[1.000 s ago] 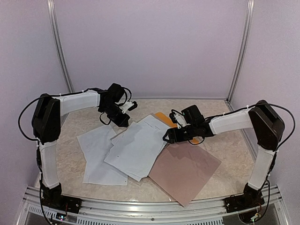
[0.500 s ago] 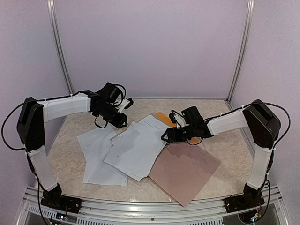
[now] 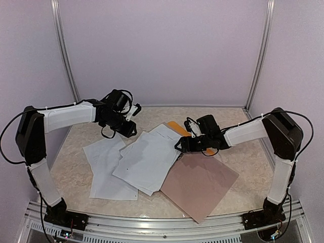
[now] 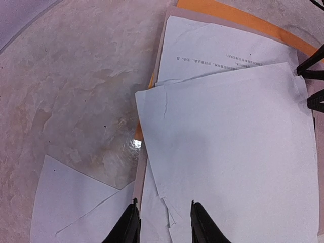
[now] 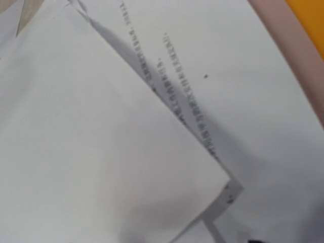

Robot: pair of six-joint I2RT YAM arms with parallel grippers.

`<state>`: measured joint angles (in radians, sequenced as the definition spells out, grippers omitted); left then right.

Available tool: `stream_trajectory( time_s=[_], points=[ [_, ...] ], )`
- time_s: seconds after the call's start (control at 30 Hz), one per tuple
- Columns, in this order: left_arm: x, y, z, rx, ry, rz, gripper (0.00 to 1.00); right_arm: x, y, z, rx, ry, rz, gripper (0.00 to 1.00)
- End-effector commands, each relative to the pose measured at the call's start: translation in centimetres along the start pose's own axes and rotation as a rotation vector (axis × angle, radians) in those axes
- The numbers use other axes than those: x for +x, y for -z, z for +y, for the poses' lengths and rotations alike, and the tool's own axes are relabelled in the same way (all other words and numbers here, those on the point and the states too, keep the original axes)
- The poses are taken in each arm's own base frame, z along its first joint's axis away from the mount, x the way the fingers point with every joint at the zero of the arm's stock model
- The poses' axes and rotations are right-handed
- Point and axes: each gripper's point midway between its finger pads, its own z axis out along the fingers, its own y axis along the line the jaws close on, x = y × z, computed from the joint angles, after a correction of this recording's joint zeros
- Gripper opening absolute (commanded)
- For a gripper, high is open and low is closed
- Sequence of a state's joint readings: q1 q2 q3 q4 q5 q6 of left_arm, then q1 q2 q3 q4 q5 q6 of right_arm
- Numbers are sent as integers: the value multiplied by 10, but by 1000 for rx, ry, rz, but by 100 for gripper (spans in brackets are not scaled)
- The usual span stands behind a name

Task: Put the files into the folder
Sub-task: Adjust the file in the folder with some files.

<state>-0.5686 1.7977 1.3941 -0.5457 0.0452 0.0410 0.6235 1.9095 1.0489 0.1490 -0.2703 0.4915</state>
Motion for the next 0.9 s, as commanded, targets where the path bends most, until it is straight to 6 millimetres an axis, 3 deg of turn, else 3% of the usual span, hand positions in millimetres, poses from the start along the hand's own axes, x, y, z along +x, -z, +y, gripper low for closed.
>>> stream_trajectory(
  time_s=[0.0, 0.53, 0.87],
  points=[
    [0, 3, 1, -16, 14, -12, 33, -7, 3, -3, -1, -12, -24, 71],
    [3, 5, 3, -36, 21, -10, 34, -1, -15, 0, -56, -50, -3, 67],
    [9, 2, 2, -36, 27, 3, 34, -4, -18, 14, -157, -99, -22, 54]
  ],
)
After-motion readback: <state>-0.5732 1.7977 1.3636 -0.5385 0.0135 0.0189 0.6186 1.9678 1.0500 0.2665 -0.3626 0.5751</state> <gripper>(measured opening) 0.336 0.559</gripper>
